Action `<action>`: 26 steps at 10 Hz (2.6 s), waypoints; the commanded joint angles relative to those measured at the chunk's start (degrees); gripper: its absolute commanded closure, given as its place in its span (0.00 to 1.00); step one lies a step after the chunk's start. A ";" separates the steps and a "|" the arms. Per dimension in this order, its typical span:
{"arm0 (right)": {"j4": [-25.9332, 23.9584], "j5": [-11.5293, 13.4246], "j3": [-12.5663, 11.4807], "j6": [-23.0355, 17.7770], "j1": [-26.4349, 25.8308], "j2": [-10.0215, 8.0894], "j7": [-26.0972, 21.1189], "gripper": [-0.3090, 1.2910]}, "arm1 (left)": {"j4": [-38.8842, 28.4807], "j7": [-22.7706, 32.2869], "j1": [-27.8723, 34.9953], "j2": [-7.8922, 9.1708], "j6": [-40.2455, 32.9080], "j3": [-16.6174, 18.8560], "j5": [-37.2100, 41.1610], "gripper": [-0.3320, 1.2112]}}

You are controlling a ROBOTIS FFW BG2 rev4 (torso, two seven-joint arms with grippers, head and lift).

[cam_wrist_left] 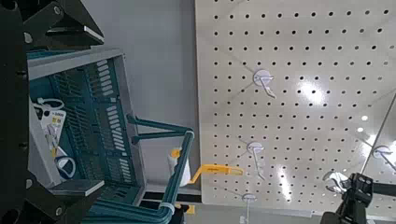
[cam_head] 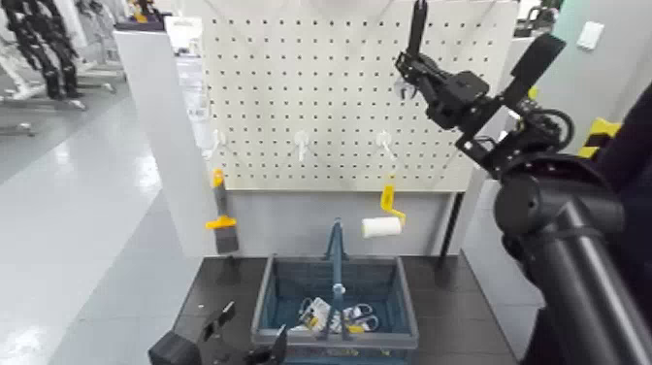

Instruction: Put the black wrench into the crate.

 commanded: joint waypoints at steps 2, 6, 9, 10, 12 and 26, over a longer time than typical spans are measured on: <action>-9.11 0.00 -0.39 1.98 4.98 0.74 -0.32 0.88 | 0.00 0.01 0.08 0.18 0.00 -0.04 0.01 0.35; -14.12 -1.59 -0.21 4.88 11.84 2.06 -1.29 0.88 | -0.09 0.01 0.16 0.18 0.00 -0.13 0.01 0.35; -16.31 -3.26 -0.48 7.95 19.13 3.21 -2.61 0.88 | -0.18 0.01 0.25 0.27 0.00 -0.13 0.01 0.35; -17.55 -3.34 -0.83 9.62 21.24 3.03 -2.87 0.88 | -0.18 0.01 0.25 0.35 0.00 -0.22 0.09 0.35; -18.42 -3.78 -1.27 12.00 24.32 2.94 -2.87 0.88 | -0.18 0.01 0.25 0.35 0.00 -0.13 0.09 0.35; -4.01 0.26 -2.15 18.41 28.71 2.24 0.38 0.88 | -0.18 0.01 0.34 0.44 0.09 -0.30 0.09 0.35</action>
